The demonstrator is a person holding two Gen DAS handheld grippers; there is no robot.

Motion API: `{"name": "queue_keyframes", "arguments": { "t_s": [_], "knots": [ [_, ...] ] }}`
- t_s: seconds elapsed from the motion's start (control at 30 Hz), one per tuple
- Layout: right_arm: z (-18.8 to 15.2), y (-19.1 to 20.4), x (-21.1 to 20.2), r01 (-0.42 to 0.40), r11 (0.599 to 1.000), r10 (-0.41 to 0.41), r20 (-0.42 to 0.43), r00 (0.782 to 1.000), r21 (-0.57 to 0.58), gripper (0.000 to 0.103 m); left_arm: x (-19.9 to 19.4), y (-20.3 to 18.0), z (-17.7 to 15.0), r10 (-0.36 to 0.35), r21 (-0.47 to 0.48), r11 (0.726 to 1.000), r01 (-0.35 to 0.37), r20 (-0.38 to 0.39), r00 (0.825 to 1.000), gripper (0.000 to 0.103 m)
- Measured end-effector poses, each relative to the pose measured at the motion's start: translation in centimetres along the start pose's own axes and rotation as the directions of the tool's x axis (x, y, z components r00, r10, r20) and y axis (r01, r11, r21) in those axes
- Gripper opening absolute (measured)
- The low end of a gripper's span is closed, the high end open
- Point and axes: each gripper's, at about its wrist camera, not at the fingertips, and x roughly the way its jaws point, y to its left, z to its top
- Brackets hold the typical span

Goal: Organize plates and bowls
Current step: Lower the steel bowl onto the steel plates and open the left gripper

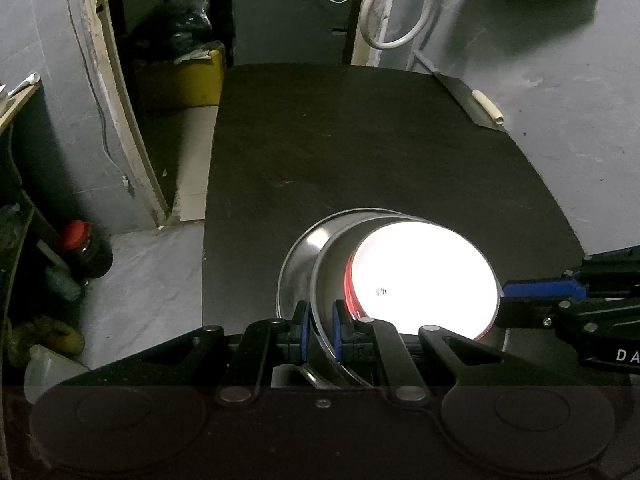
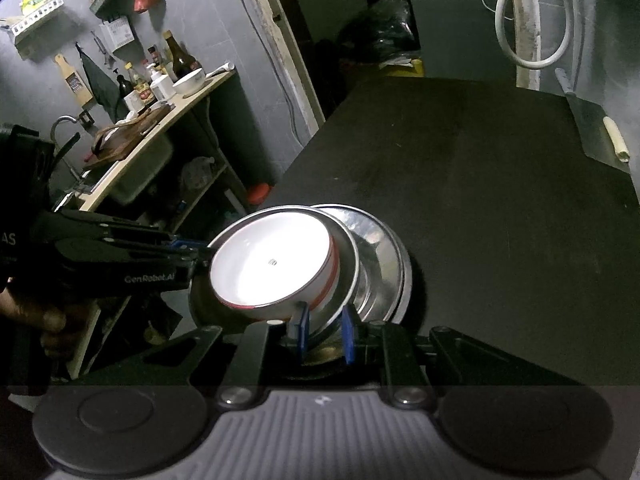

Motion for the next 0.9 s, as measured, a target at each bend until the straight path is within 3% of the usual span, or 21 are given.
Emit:
{"name": "queue_keyframes", "arguments": {
  "t_s": [0.23,0.27,0.33,0.5,0.67,0.9],
  "knots": [
    [0.8,-0.9,1.5,-0.009,1.0,0.009,-0.019,1.0,0.002,0.02,1.9,0.4,0.8,0.015,0.004,1.0,-0.015,-0.023,1.0,0.009],
    [0.9,-1.0,1.4,-0.054,0.999,0.054,-0.01,0.998,0.004,0.003,1.8,0.4,0.9,0.008,0.012,1.0,-0.007,-0.013,1.0,0.009],
    [1.1,-0.4,1.5,-0.112,0.994,0.112,-0.001,0.994,-0.002,0.002,1.9,0.1,1.2,-0.004,0.014,1.0,0.004,-0.008,1.0,0.011],
    [1.3,2.4,2.3,-0.143,0.986,0.141,-0.037,0.989,-0.082,0.001,2.7,-1.2,1.3,0.011,0.033,0.999,-0.009,-0.036,0.999,0.013],
    [1.0,2.3,1.5,-0.083,0.992,0.081,-0.023,0.996,-0.097,0.001,2.7,-0.2,0.8,-0.014,0.006,1.0,0.014,-0.055,0.998,0.012],
    [0.2,1.7,0.7,-0.035,0.998,0.035,0.003,0.999,-0.058,0.01,2.4,-0.1,0.9,-0.022,-0.013,1.0,0.022,-0.026,0.999,0.017]
  ]
}}
